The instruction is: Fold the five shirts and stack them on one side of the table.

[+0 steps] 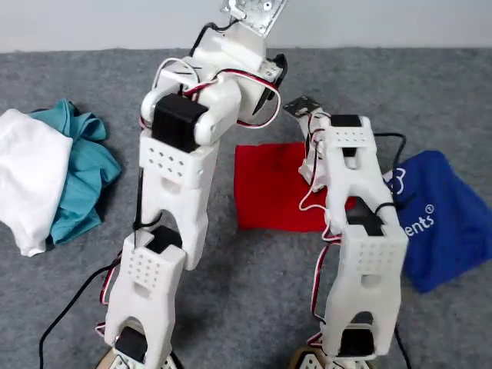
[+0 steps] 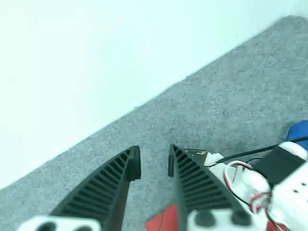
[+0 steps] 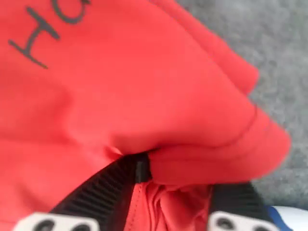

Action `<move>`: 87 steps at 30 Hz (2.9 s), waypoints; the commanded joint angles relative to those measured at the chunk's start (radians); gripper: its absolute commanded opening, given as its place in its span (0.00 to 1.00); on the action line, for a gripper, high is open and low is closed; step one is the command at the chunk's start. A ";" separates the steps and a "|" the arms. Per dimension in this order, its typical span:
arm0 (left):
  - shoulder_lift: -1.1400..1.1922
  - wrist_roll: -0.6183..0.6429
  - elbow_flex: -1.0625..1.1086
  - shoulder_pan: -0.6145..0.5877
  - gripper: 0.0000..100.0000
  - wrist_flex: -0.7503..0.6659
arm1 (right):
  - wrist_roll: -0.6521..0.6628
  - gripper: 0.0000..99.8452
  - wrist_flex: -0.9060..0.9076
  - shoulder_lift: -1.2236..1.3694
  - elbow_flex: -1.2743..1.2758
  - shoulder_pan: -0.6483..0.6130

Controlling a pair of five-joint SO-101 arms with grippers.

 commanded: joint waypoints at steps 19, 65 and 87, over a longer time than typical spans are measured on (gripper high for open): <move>-0.262 -0.002 -0.053 -0.054 0.10 0.092 | -0.302 0.01 0.441 -0.162 -0.482 0.242; -0.256 -0.003 -0.051 -0.095 0.11 0.092 | -0.253 0.29 0.444 -0.499 -0.307 0.931; -0.255 0.212 0.644 -0.999 0.11 0.092 | -0.189 0.29 0.414 -1.231 0.238 0.400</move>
